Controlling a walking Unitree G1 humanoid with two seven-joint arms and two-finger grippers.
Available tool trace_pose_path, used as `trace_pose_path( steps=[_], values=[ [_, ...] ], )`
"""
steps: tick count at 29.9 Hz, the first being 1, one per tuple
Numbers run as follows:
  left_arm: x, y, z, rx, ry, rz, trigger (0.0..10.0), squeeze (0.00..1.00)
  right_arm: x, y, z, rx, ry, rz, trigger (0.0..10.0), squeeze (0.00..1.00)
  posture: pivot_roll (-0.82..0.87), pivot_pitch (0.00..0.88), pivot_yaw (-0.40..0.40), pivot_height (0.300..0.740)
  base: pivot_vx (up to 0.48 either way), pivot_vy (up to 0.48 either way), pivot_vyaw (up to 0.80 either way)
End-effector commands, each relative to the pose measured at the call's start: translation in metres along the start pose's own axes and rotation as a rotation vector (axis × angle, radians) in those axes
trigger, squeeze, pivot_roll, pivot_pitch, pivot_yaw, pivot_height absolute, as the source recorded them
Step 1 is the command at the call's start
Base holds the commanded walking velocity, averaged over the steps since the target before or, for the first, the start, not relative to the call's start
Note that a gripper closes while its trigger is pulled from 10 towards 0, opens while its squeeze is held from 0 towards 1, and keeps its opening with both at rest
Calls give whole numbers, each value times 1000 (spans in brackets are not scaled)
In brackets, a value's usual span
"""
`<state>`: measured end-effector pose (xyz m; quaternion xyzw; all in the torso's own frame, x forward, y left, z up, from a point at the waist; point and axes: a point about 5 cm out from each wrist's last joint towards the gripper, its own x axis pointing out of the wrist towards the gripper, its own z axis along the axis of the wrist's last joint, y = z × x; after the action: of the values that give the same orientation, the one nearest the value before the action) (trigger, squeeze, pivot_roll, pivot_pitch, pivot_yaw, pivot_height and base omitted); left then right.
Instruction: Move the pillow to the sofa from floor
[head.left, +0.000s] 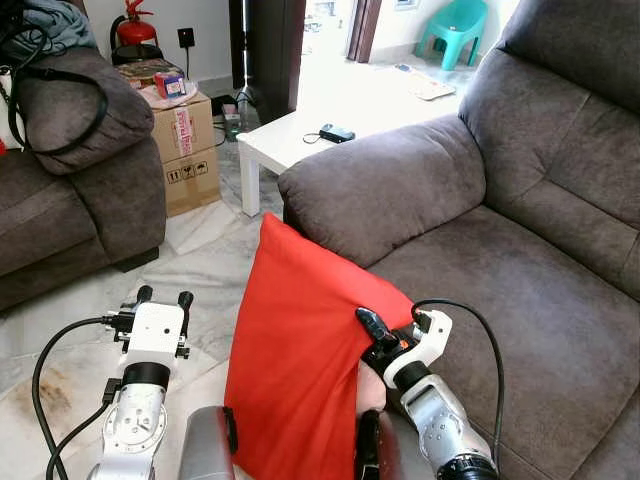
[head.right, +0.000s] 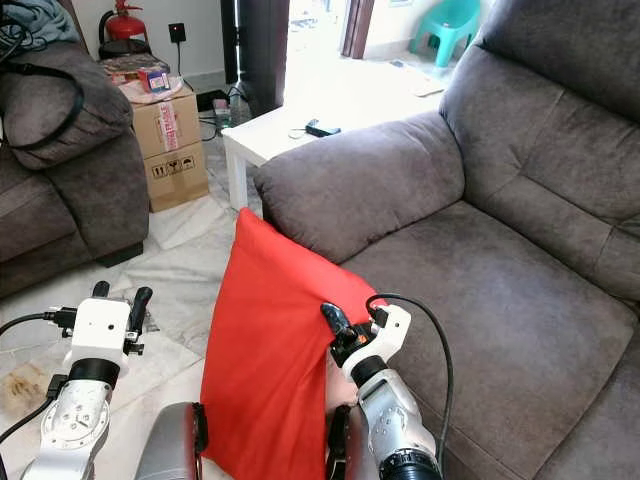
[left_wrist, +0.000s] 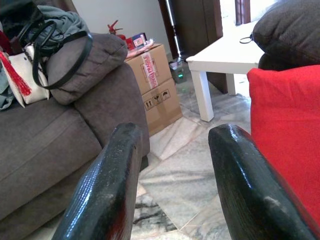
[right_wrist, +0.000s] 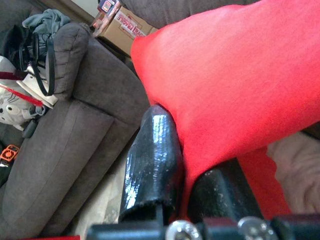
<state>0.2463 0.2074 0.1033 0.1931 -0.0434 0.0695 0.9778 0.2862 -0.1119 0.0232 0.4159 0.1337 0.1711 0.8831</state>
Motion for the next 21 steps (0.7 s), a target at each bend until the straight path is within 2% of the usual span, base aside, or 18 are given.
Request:
trace_pose_path(
  steps=[1, 21],
  values=[
    [1, -6, 0, -13, -2, -15, 10000, 0, 5, 10, 36, -79, -156, 53, 10000, 0, 211, 0, -128, 621, 0, 0, 0],
    [2, -7, 1, -17, -3, -13, 10000, 0, 5, 10, 36, -90, -154, 53, 10000, 0, 207, 0, -130, 740, 0, 0, 0]
  ],
)
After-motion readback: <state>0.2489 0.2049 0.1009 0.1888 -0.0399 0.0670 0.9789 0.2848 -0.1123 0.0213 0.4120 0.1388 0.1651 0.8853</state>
